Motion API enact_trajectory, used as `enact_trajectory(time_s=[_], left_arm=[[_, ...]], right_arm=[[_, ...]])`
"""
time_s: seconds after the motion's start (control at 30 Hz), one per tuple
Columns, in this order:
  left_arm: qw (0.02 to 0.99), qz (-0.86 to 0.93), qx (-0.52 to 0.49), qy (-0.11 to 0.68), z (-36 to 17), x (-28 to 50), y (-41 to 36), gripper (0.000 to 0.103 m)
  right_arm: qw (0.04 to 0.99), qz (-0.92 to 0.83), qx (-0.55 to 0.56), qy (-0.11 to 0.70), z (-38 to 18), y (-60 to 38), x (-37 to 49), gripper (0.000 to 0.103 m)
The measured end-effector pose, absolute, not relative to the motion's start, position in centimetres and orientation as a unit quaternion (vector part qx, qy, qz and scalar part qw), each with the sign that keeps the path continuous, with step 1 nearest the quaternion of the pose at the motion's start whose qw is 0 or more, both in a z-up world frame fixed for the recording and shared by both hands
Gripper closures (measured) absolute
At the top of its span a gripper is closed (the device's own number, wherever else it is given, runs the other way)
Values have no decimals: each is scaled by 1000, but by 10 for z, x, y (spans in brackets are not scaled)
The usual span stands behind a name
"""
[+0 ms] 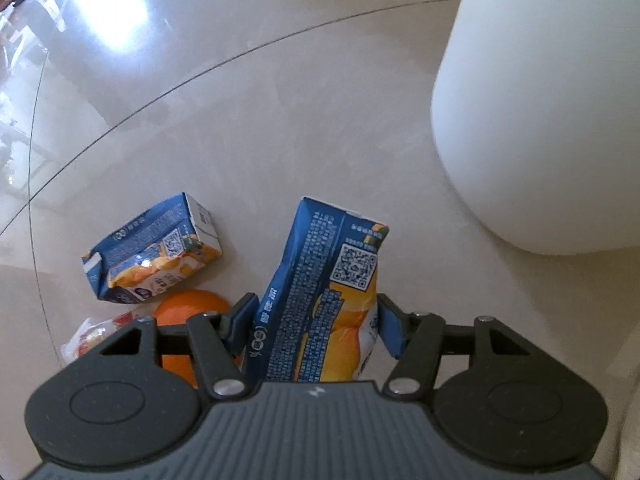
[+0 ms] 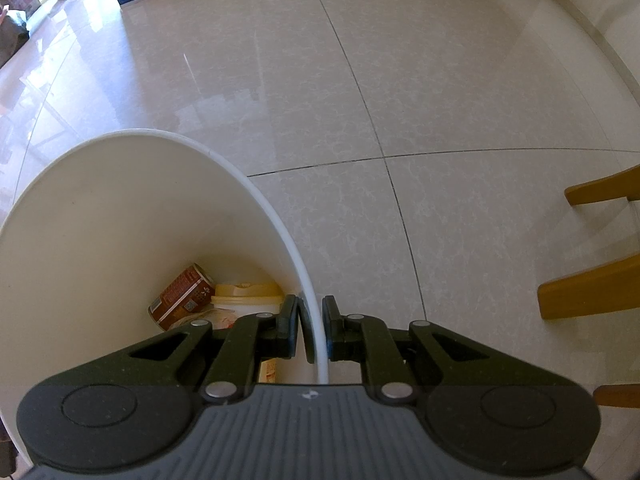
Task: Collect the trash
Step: 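Carry the blue juice carton over the bin with the left tool and release it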
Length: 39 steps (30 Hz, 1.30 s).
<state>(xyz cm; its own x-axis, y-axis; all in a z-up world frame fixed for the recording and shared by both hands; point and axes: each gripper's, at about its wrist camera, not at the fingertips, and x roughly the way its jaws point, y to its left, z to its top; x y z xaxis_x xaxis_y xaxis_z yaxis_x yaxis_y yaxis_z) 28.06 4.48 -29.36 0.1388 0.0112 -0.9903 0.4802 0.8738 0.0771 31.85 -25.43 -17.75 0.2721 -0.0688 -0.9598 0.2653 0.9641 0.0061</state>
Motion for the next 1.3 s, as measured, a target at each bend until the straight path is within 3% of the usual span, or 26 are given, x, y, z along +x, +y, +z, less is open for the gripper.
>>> enact_trajectory(time_s=[0.4, 0.57, 0.73, 1.03, 1.1, 1.3], left_arm=[[692, -229, 247, 639, -170, 283, 13, 41], [719, -265, 234, 598, -92, 294, -8, 41], [743, -289, 223, 561, -47, 305, -41, 41], [734, -344, 197, 552, -71, 303, -102, 40], [727, -342, 195, 562, -78, 302, -105, 28], [743, -333, 202, 544, -74, 300, -91, 20]], right_arm=[[791, -106, 86, 596, -179, -255, 320, 88], [792, -106, 91, 595, -178, -258, 319, 88], [792, -105, 93, 594, -178, -259, 318, 88], [793, -104, 95, 593, -178, -261, 317, 88], [793, -103, 97, 592, -178, -262, 317, 88], [794, -102, 98, 592, -179, -263, 316, 88]])
